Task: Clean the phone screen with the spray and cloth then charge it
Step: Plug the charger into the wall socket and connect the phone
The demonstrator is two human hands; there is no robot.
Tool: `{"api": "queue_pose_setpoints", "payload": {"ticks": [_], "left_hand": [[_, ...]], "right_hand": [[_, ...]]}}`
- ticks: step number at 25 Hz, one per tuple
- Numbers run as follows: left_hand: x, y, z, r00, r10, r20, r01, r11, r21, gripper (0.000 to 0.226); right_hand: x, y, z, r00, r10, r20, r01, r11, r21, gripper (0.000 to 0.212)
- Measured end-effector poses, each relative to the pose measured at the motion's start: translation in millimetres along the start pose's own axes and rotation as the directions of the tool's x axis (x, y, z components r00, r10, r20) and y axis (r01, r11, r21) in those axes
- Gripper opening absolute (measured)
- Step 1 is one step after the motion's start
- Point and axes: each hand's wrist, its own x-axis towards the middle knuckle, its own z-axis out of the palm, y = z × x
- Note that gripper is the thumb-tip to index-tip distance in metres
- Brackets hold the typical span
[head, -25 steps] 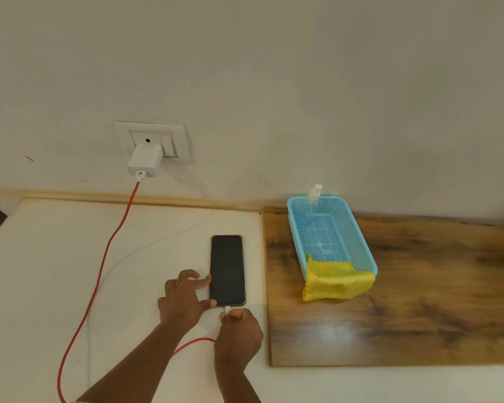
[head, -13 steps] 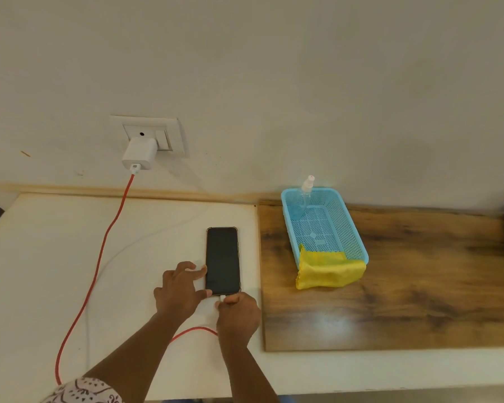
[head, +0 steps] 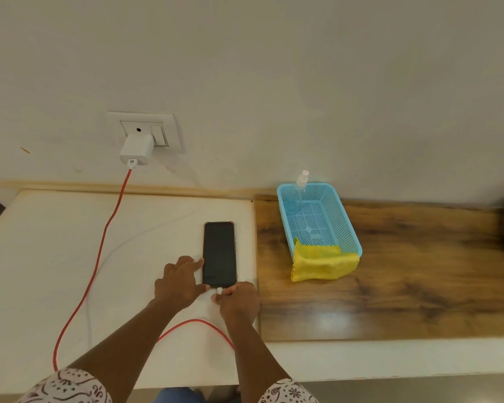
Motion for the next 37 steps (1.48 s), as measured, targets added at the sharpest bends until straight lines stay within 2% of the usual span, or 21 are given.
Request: {"api": "queue_pose_setpoints", "payload": {"ticks": [2, 4, 6, 8, 16, 23, 32, 37], "left_hand": [[4.7, 2.5, -18.8, 0.997, 0.048, -0.058, -0.053, 0.995, -0.085, 0.078], [12.4, 8.2, -48.2, 0.967, 0.08, -0.242, -0.125, 0.977, -0.175, 0.09], [21.3, 13.4, -80.8, 0.926, 0.102, -0.363, -0.174, 0.97, -0.17, 0.1], [30.5, 17.7, -110.7, 0.911, 0.118, -0.395, -0.188, 0.972, -0.144, 0.104], [58.5, 29.6, -174.3, 0.923, 0.07, -0.379, -0.145, 0.974, -0.175, 0.105], [76.9, 20.7, -168.3, 0.942, 0.107, -0.317, -0.163, 0.974, -0.155, 0.113], [95.0, 17.7, -158.9, 0.966, 0.051, -0.255, -0.066, 0.996, -0.052, 0.111], [63.1, 35.8, -143.1, 0.97, -0.017, -0.243, -0.041, 0.972, -0.23, 0.105]], "right_hand": [[0.1, -0.2, -0.3, 1.0, 0.003, 0.013, -0.003, 1.0, -0.002, 0.032], [1.3, 0.1, 0.2, 1.0, 0.002, 0.027, -0.002, 1.0, -0.01, 0.031], [2.3, -0.2, 0.3, 0.999, 0.004, 0.032, -0.003, 1.0, -0.024, 0.032], [3.9, -0.4, 0.2, 0.999, 0.017, 0.033, -0.017, 1.0, -0.019, 0.032], [8.7, 0.9, 0.8, 0.999, 0.011, 0.045, -0.01, 0.999, -0.043, 0.026], [10.9, 0.4, 1.1, 0.998, 0.004, 0.061, 0.0, 0.998, -0.071, 0.03], [18.6, 5.8, 8.0, 0.998, -0.007, 0.057, 0.014, 0.991, -0.13, 0.029], [20.8, 5.8, 6.2, 0.999, 0.005, 0.052, 0.003, 0.989, -0.147, 0.034]]}}
